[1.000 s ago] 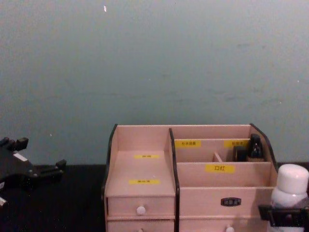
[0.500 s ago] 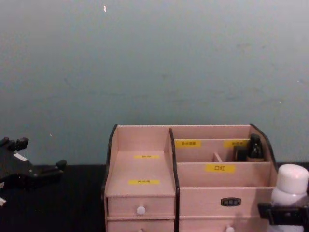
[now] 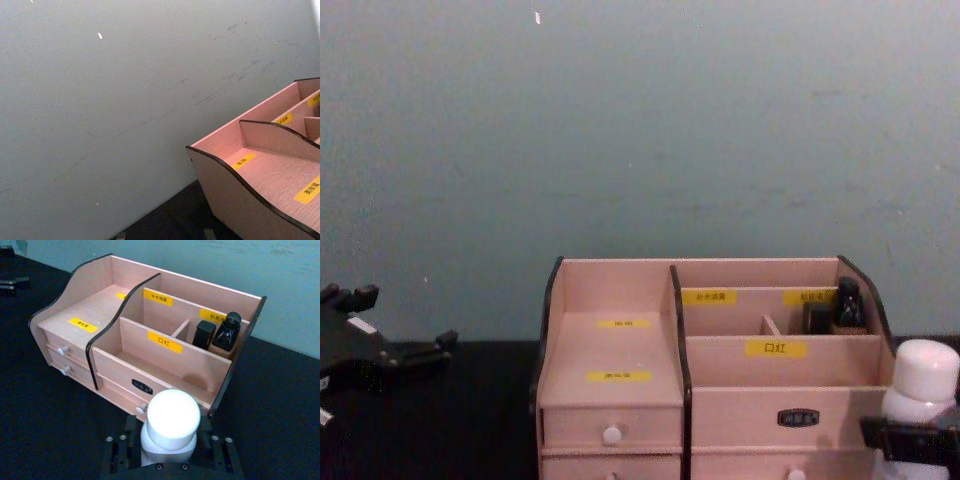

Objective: Pick up the facial cleanser and watermelon frost from the table and place them into the tiered storage box.

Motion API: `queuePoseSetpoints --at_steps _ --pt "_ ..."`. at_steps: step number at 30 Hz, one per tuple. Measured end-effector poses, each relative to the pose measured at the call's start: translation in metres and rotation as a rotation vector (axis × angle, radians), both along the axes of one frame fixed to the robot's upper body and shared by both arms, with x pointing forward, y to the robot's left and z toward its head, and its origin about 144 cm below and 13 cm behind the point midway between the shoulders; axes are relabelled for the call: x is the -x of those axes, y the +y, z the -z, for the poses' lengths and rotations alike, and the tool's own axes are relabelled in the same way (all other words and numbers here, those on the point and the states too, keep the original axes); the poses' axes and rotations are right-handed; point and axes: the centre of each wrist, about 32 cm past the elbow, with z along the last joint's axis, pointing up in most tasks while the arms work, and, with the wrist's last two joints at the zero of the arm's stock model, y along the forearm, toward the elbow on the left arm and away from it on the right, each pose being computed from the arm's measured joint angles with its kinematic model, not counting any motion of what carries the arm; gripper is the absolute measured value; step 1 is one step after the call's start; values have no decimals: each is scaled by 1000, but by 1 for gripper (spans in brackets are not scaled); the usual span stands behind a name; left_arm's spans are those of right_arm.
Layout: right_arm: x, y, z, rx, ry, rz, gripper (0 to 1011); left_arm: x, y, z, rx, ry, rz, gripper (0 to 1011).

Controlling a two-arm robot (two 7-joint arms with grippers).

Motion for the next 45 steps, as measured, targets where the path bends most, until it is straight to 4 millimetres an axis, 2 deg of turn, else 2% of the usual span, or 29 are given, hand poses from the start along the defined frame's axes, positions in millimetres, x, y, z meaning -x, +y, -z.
queuePoseSetpoints --at_steps 7,45 --pt "0 0 0 0 0 -1 607 0 0 0 0 0 0 1001" --pt "1 0 -3 -7 -6 -6 604 0 0 0 0 0 0 1001"
